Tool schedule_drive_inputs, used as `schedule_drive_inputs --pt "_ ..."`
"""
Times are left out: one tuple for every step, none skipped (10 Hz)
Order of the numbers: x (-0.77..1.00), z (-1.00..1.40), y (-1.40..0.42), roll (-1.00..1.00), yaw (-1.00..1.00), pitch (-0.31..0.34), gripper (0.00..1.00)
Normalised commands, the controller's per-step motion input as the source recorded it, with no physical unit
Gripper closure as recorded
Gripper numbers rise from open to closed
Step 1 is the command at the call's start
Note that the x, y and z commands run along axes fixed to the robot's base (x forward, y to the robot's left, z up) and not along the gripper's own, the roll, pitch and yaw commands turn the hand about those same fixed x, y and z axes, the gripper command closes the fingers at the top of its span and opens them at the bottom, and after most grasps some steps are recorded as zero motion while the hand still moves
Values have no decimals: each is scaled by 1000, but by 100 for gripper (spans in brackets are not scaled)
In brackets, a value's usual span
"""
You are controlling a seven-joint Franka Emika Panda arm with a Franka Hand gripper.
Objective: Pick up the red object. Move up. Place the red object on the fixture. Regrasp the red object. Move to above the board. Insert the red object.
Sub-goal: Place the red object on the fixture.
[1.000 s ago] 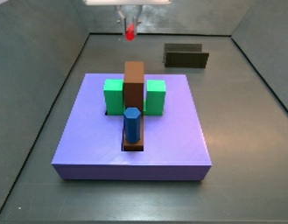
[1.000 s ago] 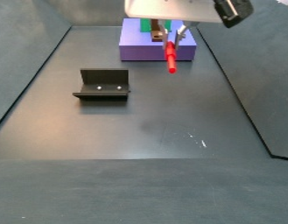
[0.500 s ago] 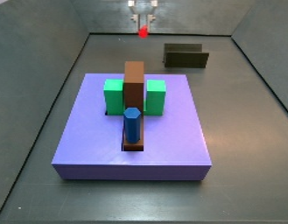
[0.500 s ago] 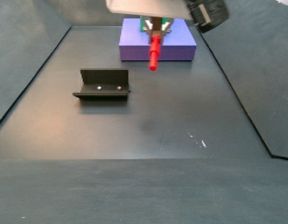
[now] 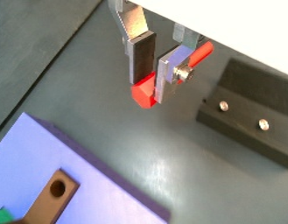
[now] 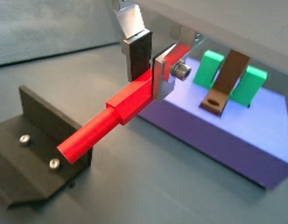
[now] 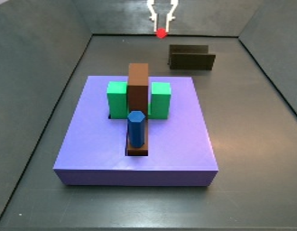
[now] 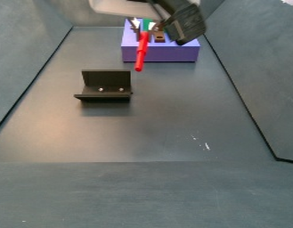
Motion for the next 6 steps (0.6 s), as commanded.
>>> schedule_drive_inputs --pt "711 0 0 -891 -183 37 100" --pt "689 0 0 -886 -151 0 100" --pt "571 0 6 -600 -54 80 100" --pt "126 -74 -109 109 60 23 100" --pt "0 0 0 0 14 0 100" --pt "423 0 229 -243 303 37 100"
